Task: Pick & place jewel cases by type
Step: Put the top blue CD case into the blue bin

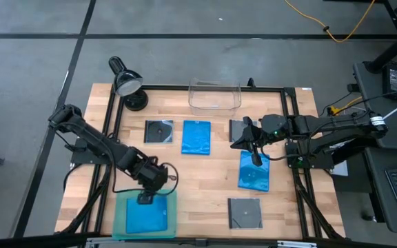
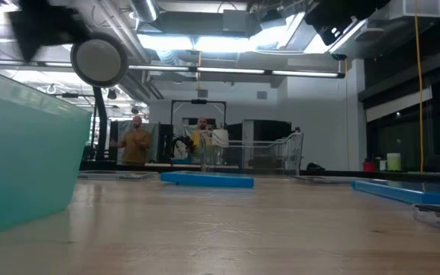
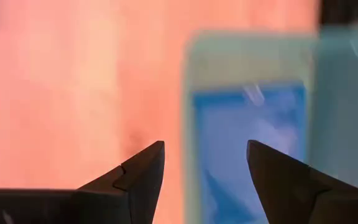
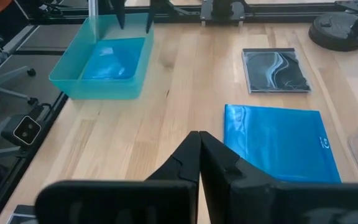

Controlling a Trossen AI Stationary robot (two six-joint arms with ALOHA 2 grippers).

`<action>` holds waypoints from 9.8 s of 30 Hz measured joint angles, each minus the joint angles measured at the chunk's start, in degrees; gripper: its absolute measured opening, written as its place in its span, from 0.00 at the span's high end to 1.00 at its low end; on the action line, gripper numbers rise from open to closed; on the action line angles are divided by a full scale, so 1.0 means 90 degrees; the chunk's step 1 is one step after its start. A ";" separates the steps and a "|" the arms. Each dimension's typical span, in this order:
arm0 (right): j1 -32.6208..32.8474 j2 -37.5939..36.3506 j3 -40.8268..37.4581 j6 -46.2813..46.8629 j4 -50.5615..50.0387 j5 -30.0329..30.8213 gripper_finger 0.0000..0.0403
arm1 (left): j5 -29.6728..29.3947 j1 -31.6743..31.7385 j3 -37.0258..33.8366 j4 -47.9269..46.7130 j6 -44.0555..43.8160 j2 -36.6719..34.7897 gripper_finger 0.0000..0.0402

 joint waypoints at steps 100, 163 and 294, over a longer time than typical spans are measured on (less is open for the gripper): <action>-0.2152 0.4360 -0.0002 -0.1343 0.1352 -0.0631 0.97 | -0.0360 0.4713 -0.1417 0.4318 -0.1412 0.1804 0.47; -0.2336 0.4918 -0.0049 -0.1528 0.1582 -0.1035 0.97 | -0.0121 0.4404 -0.1395 0.5242 -0.2057 0.1384 0.47; -0.0559 -0.0253 -0.0046 0.1438 0.2276 -0.0107 0.97 | -0.7265 -0.1193 0.2060 0.5401 1.3634 -0.1594 0.92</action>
